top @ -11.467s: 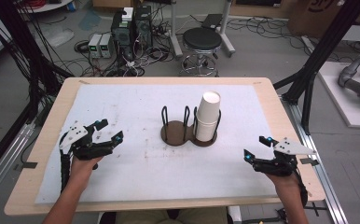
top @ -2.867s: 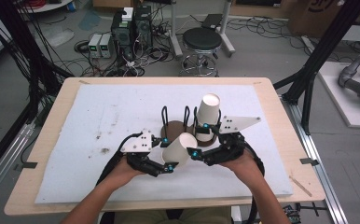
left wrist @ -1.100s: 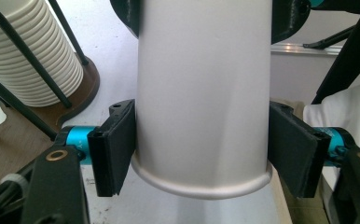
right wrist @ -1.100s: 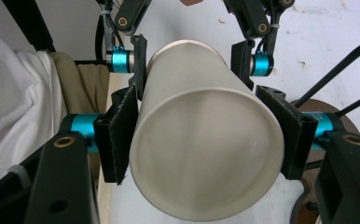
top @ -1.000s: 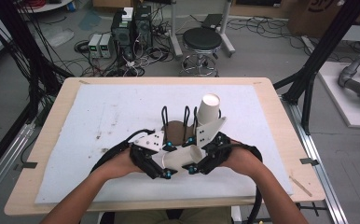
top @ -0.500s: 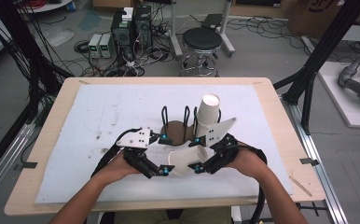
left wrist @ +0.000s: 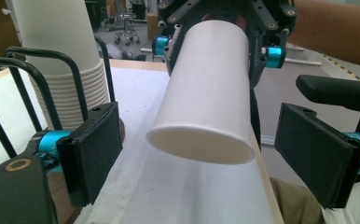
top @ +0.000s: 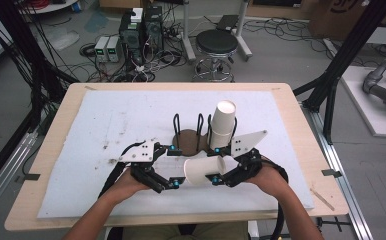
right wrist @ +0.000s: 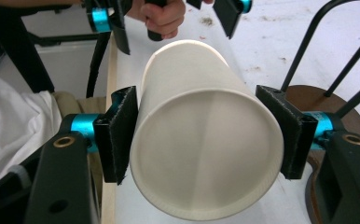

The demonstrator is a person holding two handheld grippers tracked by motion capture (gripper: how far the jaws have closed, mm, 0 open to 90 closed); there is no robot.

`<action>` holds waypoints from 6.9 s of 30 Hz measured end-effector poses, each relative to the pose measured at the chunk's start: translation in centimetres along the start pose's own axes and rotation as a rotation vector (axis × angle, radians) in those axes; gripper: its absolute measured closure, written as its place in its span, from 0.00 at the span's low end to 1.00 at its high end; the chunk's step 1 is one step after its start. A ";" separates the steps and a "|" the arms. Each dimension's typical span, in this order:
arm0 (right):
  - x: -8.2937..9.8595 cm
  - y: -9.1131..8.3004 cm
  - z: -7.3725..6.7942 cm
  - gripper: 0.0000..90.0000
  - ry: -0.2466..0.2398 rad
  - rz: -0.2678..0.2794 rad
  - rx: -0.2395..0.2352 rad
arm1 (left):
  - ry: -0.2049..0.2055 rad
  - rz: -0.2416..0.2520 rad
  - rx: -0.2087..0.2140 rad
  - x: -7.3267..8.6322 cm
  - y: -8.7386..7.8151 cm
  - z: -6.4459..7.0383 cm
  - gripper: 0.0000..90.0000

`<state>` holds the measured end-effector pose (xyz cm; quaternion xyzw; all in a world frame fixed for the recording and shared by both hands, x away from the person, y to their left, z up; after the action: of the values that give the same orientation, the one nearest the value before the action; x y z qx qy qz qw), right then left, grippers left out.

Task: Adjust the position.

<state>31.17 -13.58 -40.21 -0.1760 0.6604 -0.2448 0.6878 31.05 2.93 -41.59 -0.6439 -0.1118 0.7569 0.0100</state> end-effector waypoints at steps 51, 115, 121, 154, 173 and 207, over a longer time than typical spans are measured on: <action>0.1 0.4 -0.8 0.38 0.132 0.212 -0.072 | 0.036 0.039 0.052 0.0 1.8 0.9 0.28; -1.8 3.2 0.3 0.26 -0.229 -0.312 0.095 | 0.111 -0.387 -0.059 -2.5 1.7 -0.6 0.30; -1.5 3.8 0.3 0.27 -0.232 -0.347 0.092 | 0.123 -0.405 -0.057 -2.4 2.2 -0.5 0.30; 1.6 3.2 0.9 0.34 -0.050 -0.200 0.107 | 0.003 -0.090 -0.086 -3.9 0.7 -0.9 0.19; 4.8 -1.7 1.2 0.34 0.044 0.033 0.291 | -0.130 0.140 -0.316 -1.1 -4.6 -4.5 0.18; 8.6 -9.7 2.8 0.34 0.196 0.241 0.619 | -0.150 0.215 -0.415 0.5 -7.4 -6.2 0.18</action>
<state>33.02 -26.67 -41.59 0.1445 0.6337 -0.3660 0.6660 36.03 11.22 -41.67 -0.5824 -0.1959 0.7601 -0.2114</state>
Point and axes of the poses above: each handheld gripper's, and its own axes: y roughly forward along the jaws, x roughly out of its underside, z roughly to its right, the point moved 8 cm from there along y, roughly forward along the jaws, and after that the axes turned 6 degrees about -y, right-handed, at the moved point
